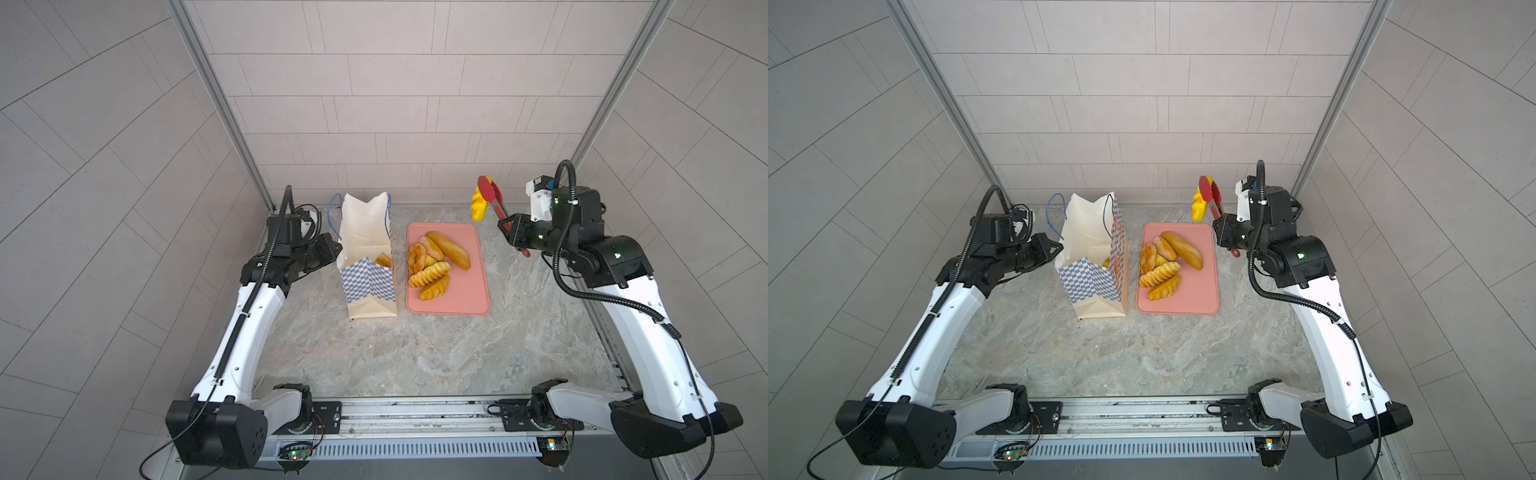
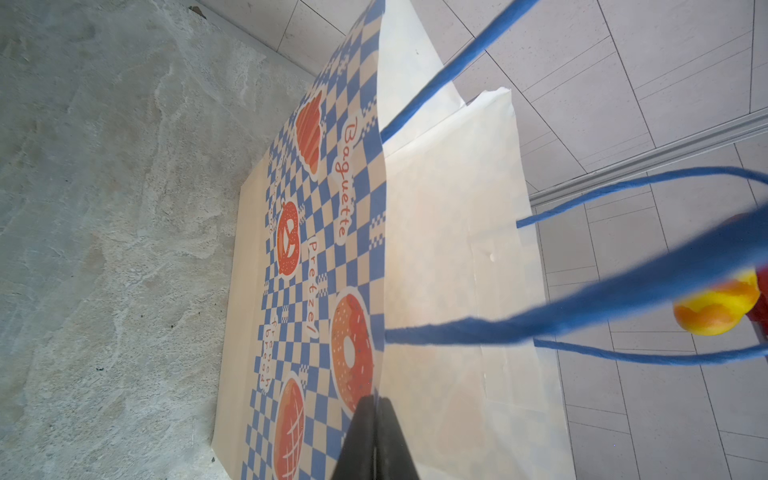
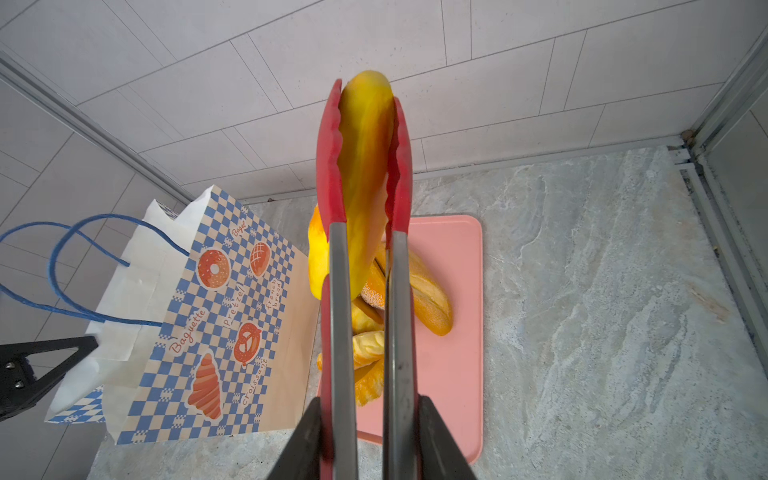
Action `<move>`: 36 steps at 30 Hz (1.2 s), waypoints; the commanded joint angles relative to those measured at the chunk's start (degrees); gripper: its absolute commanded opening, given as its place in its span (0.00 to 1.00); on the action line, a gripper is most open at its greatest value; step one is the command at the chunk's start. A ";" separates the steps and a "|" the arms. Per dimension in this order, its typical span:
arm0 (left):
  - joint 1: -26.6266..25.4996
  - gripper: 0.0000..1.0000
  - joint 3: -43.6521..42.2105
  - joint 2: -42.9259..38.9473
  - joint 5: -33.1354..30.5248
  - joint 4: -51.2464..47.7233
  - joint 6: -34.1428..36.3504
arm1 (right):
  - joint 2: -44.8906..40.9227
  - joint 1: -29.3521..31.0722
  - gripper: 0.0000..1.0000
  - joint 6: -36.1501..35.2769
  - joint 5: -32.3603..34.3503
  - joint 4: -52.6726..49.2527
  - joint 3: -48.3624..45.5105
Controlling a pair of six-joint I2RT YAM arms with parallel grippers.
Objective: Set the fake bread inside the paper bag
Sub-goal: 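Raise the yellow bread in the tongs and swing it toward the bag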
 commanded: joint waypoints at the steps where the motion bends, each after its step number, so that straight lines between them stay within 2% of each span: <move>1: -0.35 0.08 -0.14 -0.51 0.64 1.35 -0.13 | -0.41 -0.22 0.34 -0.18 -1.30 2.87 2.33; 25: -0.29 0.08 -0.04 -0.46 0.67 1.70 -0.75 | -0.22 0.10 0.36 6.09 -15.28 16.30 1.99; 36: -0.28 0.08 -0.22 -0.57 0.90 1.70 -0.83 | 0.80 3.49 0.36 8.93 -18.48 21.88 1.72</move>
